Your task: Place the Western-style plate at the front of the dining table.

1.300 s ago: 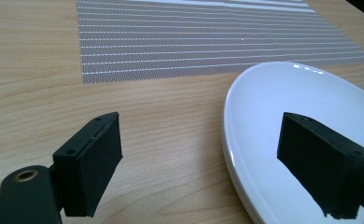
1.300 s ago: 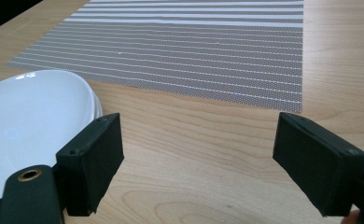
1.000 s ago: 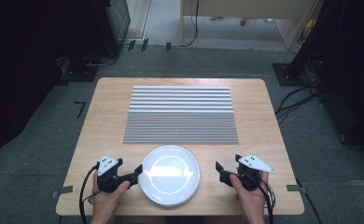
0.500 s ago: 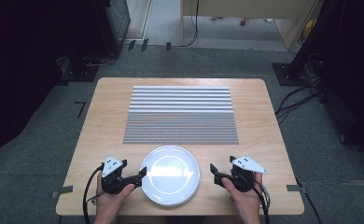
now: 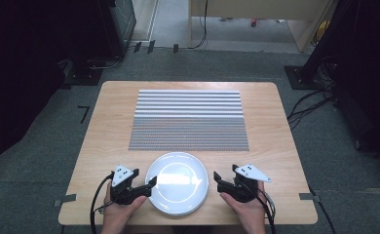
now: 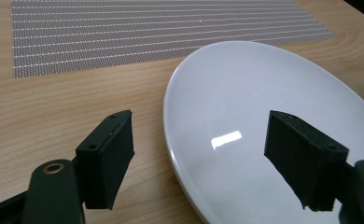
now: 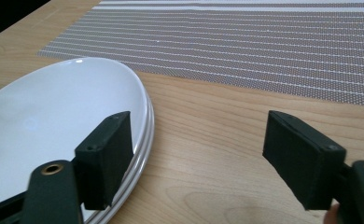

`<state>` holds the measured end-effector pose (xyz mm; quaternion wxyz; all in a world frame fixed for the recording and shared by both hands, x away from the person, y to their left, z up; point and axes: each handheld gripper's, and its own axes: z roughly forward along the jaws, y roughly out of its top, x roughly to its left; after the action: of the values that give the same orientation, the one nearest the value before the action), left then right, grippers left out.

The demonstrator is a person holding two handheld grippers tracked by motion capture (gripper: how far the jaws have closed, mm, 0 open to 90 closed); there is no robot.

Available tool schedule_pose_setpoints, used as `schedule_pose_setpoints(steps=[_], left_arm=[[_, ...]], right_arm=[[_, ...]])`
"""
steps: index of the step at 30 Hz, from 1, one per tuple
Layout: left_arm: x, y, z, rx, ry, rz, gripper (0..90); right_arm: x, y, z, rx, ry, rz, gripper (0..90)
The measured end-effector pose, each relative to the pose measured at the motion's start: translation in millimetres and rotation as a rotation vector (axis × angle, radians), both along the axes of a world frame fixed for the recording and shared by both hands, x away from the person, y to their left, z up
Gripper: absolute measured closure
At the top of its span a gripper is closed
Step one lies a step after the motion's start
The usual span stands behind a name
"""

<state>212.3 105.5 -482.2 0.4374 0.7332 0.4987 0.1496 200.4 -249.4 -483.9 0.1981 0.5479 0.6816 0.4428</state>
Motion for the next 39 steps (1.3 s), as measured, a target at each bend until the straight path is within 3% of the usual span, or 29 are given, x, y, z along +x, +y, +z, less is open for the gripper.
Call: schedule_pose_setpoints(steps=[3,4,12,22,25,32,39], left_arm=[[-0.3,-1.7,-1.2,0.008,0.007,-0.007,27.4],[-0.5,-2.4,-1.8,0.012,0.008,-0.006,29.5],[-0.7,-6.0,-5.4,0.039,0.021,-0.029,42.3],[-0.9,-7.3,-6.9,0.063,0.028,-0.033,52.2],[-0.7,-7.0,-7.4,0.068,0.028,-0.029,54.4],[-0.5,-6.9,-8.2,0.070,0.028,-0.027,60.7],[-0.3,-8.0,-9.8,0.082,0.028,-0.027,63.5]], right_arm=[[-0.9,3.0,-0.6,-0.001,-0.003,0.006,29.1],[-2.0,5.3,-0.9,0.003,-0.006,0.025,36.6],[-4.9,13.1,-5.6,0.013,0.001,0.053,54.4],[-6.4,19.7,-10.0,0.036,0.033,0.064,63.0],[-6.0,20.8,-12.1,0.071,0.063,0.076,69.6],[-4.8,22.6,-16.5,0.118,0.118,0.089,75.5],[-4.0,27.6,-19.5,0.109,0.141,0.111,78.3]])
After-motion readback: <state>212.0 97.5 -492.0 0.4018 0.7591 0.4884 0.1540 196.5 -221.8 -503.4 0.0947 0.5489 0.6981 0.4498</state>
